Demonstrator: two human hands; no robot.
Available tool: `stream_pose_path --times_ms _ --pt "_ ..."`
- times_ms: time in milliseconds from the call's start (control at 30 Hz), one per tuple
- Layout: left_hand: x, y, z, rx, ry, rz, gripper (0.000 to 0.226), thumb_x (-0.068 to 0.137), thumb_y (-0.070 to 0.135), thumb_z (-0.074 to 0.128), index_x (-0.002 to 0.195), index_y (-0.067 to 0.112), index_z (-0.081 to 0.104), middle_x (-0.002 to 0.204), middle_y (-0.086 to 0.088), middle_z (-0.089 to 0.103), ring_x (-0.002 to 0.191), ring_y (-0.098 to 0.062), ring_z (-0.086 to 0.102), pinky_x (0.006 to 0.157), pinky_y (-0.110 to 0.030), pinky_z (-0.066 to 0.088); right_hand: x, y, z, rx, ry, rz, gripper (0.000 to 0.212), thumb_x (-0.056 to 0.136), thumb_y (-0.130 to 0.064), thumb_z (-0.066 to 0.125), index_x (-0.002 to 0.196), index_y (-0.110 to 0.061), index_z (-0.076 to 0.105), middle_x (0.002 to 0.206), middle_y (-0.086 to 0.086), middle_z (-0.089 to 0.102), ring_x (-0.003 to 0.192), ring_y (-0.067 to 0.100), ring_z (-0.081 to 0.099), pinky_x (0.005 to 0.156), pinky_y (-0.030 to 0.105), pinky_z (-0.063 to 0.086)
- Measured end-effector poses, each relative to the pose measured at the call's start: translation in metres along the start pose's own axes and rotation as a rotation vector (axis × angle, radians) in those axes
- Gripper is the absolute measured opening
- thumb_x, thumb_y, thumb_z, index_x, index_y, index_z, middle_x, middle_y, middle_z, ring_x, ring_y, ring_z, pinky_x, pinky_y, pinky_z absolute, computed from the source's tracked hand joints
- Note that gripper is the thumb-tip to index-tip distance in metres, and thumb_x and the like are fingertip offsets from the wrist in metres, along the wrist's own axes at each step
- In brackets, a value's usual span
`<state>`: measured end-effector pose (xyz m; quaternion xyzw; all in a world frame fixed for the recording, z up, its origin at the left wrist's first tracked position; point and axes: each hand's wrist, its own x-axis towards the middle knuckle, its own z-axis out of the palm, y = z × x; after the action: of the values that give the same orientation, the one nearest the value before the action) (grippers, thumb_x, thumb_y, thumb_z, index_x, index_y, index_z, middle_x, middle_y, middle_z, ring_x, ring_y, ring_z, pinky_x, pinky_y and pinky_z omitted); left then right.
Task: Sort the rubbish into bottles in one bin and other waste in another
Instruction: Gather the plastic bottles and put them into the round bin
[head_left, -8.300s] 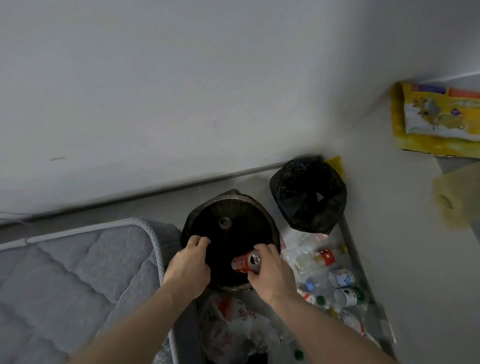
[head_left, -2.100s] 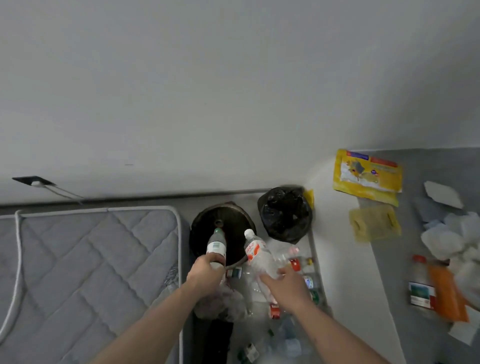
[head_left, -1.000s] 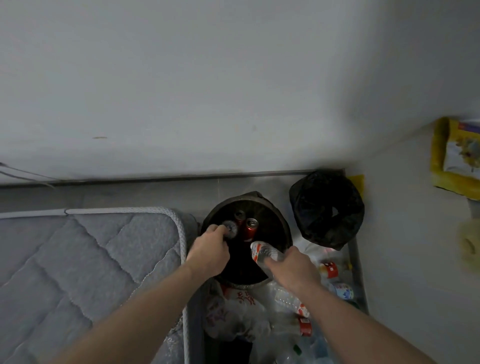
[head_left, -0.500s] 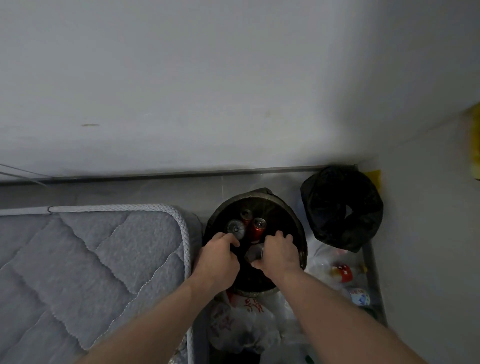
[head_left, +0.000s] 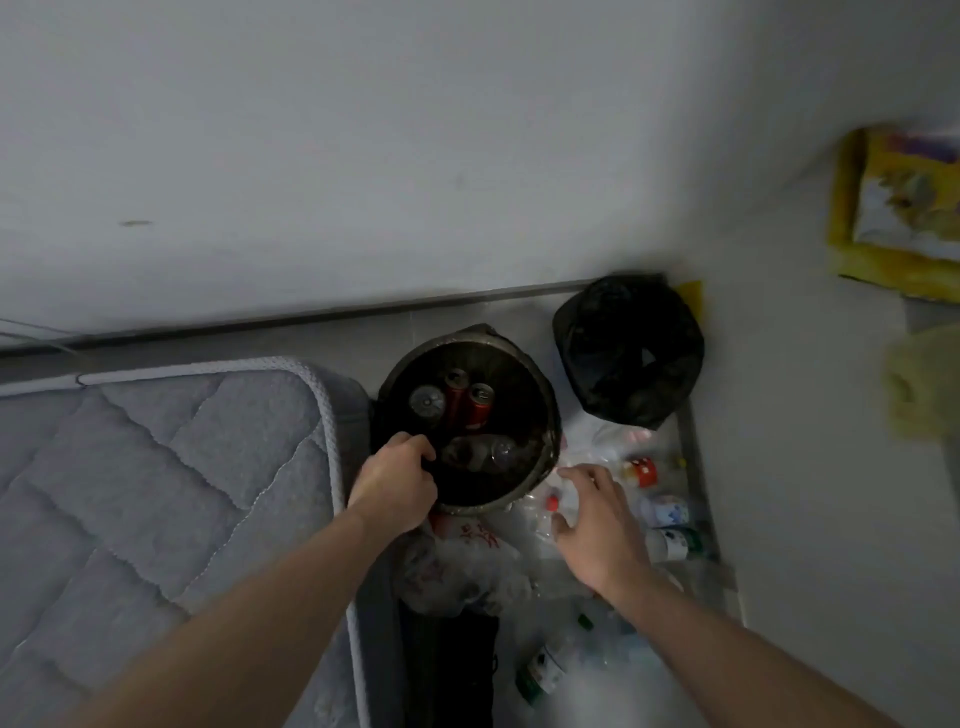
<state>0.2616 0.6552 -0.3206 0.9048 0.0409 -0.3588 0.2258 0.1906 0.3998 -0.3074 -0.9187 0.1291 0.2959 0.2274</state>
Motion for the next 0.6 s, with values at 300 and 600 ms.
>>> stream_pose_path --times_ms 300,600 --pt "-0.122 0.083 0.082 0.089 -0.194 0.032 0.034 0.091 0.024 0.047 0.122 0.028 0.060 0.131 0.005 0.054 0.112 -0.024 0.064 0.090 -0.037 0.052 -0.159 0.104 -0.011 0.230 -0.140 0.427 0.066 0.080 -0.026 0.066 0.143 -0.026 0.046 0.147 0.004 0.044 0.133 0.025 0.044 0.108 0.038 0.043" --pt "-0.205 0.171 0.140 0.267 -0.180 0.080 0.044 0.090 0.030 0.042 0.131 0.029 0.059 0.142 0.003 0.050 0.122 -0.021 0.056 0.097 -0.031 0.048 -0.250 0.193 -0.070 0.377 -0.049 0.350 0.060 0.084 -0.024 0.062 0.142 -0.026 0.045 0.147 -0.001 0.043 0.131 0.023 0.046 0.104 0.032 0.043"
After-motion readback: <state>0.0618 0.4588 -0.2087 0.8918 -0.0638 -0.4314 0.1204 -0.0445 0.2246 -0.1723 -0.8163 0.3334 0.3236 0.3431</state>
